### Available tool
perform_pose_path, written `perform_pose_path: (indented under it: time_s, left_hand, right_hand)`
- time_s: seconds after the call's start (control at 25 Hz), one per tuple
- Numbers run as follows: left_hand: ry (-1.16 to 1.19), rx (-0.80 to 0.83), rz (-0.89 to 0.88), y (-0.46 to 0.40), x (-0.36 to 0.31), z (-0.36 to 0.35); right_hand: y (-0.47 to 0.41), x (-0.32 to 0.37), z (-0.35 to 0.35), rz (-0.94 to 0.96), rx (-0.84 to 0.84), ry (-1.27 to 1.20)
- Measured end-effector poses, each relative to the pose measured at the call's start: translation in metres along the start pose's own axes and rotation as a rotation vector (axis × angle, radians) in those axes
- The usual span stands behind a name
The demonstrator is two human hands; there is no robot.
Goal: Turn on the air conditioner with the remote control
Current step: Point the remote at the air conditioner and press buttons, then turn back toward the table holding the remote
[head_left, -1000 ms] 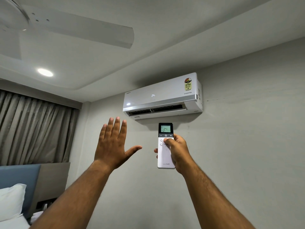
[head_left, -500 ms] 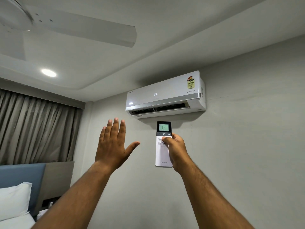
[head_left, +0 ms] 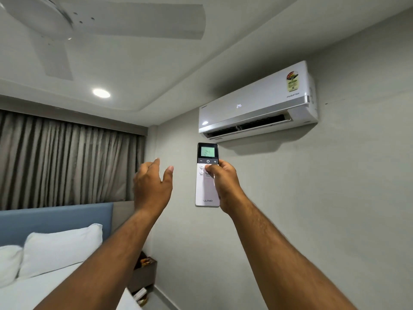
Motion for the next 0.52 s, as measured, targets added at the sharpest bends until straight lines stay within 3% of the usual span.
perform_pose_path:
  time_s: [0.12, 0.28, 0.52]
  left_hand:
    - [0.062, 0.007, 0.096, 0.004, 0.034, 0.028]
    - [0.220, 0.134, 0.203, 0.020, 0.068, 0.067]
    - [0.253, 0.178, 0.447, 0.059, 0.122, 0.127]
  right_hand:
    - [0.006, -0.024, -0.047, -0.048, 0.086, -0.032]
    - [0.022, -0.053, -0.106, -0.086, 0.206, -0.052]
    - [0.066, -0.110, -0.191, -0.185, 0.386, -0.126]
Point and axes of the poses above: each hand's wrist, its own y-axis away from the middle knuckle, its own z-axis out of the back of the hand, x = y × z, the point moved 3 cm from there along -y, towards the middle knuckle, and after that the axes turned 3 degrees about -y, right-handed, at the moved point
